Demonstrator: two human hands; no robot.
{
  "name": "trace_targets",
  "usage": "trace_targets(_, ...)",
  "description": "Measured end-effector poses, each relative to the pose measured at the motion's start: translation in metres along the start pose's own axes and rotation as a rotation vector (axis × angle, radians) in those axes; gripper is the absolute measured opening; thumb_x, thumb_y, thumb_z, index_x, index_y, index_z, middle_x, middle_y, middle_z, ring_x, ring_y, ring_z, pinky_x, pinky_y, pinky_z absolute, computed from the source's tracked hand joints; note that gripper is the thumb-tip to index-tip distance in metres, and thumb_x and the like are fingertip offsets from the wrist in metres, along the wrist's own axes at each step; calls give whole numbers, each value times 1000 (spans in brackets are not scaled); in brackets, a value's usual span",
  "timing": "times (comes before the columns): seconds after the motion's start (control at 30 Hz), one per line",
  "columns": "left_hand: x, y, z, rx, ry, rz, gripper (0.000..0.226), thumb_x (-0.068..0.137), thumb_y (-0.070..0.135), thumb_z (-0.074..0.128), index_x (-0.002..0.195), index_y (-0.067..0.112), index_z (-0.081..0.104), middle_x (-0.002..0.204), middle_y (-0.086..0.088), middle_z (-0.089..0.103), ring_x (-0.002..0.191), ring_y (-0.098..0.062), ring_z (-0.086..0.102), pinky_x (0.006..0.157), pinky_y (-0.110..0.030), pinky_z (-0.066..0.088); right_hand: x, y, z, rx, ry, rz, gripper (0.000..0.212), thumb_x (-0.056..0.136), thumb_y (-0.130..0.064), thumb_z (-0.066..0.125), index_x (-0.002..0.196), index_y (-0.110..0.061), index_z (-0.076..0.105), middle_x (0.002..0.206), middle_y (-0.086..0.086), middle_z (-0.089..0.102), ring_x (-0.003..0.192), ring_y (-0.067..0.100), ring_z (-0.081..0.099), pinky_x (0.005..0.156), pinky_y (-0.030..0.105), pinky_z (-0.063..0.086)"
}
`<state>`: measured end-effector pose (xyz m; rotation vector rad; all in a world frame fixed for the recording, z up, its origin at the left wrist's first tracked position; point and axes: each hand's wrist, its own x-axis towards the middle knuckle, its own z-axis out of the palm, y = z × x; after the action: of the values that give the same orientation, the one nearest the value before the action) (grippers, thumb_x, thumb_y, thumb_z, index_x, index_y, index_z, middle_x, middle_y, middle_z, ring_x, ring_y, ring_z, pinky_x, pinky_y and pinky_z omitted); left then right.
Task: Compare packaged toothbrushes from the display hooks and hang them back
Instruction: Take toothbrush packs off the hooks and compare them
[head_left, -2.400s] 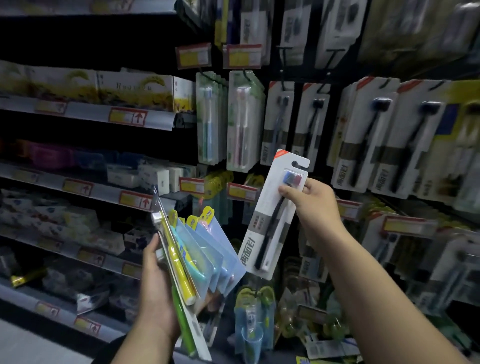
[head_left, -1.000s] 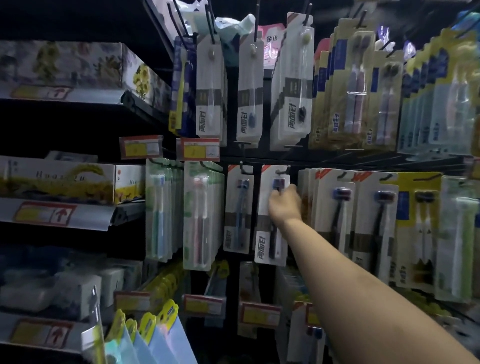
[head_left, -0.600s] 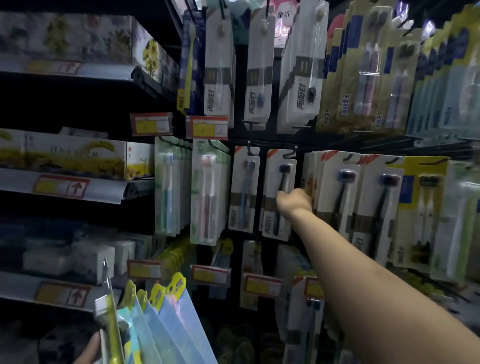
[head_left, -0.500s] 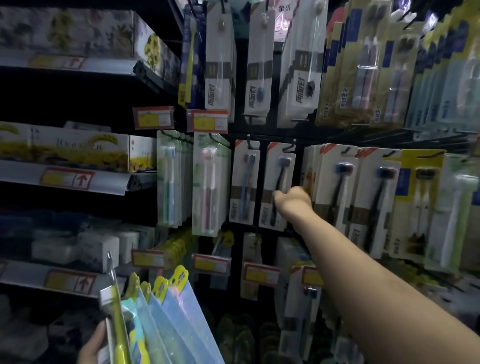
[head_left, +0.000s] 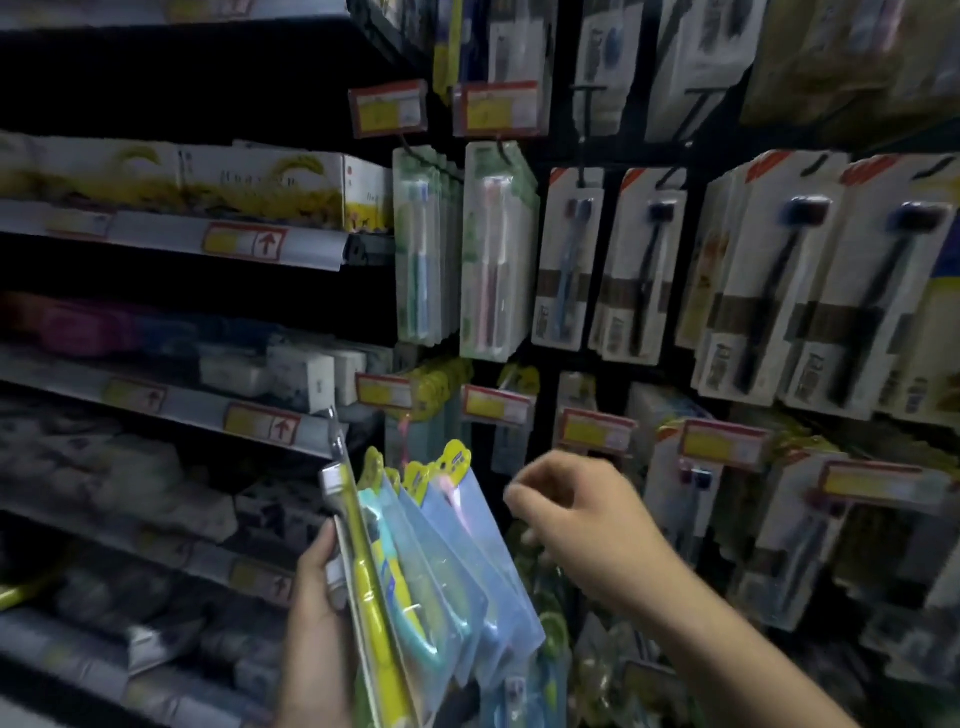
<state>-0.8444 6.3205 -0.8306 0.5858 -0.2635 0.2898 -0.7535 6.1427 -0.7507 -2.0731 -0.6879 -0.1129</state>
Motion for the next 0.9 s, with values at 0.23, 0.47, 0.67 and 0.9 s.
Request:
trace_targets(0.23, 3, -28, -7, 64, 420, -62, 49, 81, 62, 63, 93, 17, 79, 82, -11, 75, 75, -28, 74, 77, -38, 54, -16, 47, 50, 170, -91, 190, 28, 94, -33, 68, 76, -13, 77, 62, -6, 66, 57, 2, 53, 61, 25, 45)
trace_targets(0.47, 16, -42, 10, -19, 515, -95, 52, 89, 63, 56, 59, 22, 68, 61, -1, 66, 55, -20, 68, 63, -31, 53, -13, 62, 49, 366, 53, 252, 25, 92, -20, 63, 79, 1, 67, 82, 22, 64, 67, 11, 50, 61, 33, 44)
trace_targets(0.67, 8, -45, -1, -19, 481, -102, 50, 86, 67, 57, 74, 23, 76, 74, -4, 72, 67, -24, 72, 74, -35, 57, -22, 64, 52, 379, 159, 208, 25, 94, -13, 63, 74, 2, 67, 81, 21, 66, 65, 13, 49, 60, 30, 40)
trace_targets(0.9, 6, -38, 7, 99, 590, 17, 49, 91, 61, 55, 72, 23, 78, 75, -7, 73, 62, -24, 72, 73, -38, 52, -27, 71, 41, 548, 287, 293, 25, 99, -14, 57, 78, -10, 70, 74, 11, 64, 66, 17, 48, 64, 33, 37)
